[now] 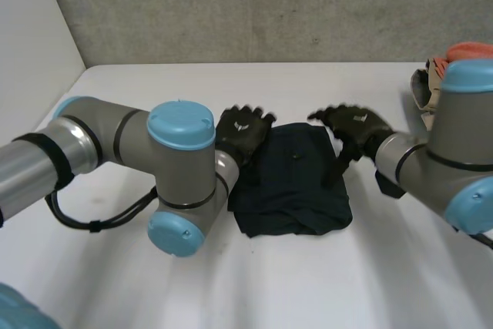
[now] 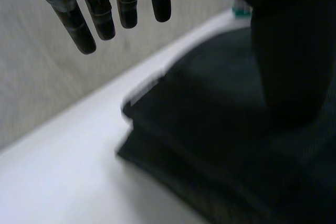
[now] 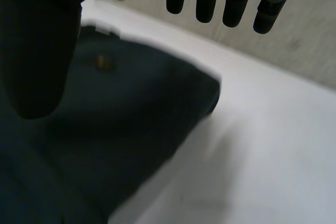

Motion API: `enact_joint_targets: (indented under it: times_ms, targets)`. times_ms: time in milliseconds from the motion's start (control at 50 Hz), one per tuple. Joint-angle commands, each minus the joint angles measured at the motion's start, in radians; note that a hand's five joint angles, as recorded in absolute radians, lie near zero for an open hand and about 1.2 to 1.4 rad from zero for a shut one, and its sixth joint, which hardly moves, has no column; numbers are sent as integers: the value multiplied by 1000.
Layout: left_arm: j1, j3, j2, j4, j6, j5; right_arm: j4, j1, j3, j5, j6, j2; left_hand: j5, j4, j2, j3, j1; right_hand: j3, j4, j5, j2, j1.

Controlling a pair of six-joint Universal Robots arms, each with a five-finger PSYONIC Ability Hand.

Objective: Fold the laundry.

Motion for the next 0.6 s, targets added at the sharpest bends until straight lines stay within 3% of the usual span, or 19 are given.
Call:
enact_joint_targets:
  times_ms: [20,180,320,400,460,560,600]
  targets:
    - [13,-13,-34,-116,4,-25,6,5,-36,25,-124,152,-4,21,16,10,30,-35,-36,-48,-34,-48]
    - [5,-10,1,-140,3,-13,-22,5,-25,134,-219,98,-4,21,16,10,30,-35,-36,-48,-34,-48]
    - [16,-8,196,-127,1,18,-142,13,123,148,-230,-133,-15,9,4,-1,18,-35,-36,-48,-34,-48]
    - [27,-2,276,-94,0,131,-221,47,277,151,-231,-247,-18,6,1,-4,15,-35,-36,-48,-34,-48]
    - [54,13,310,-85,-5,263,-299,92,405,154,-240,-291,-9,15,10,5,24,-35,-36,-48,-34,-48]
    - [77,59,327,-149,-11,508,-395,182,544,157,-243,-287,-1,24,18,13,32,-35,-36,-48,-34,-48]
    - [80,74,327,-185,-14,559,-428,202,570,160,-243,-284,-1,24,18,13,32,-35,-36,-48,-34,-48]
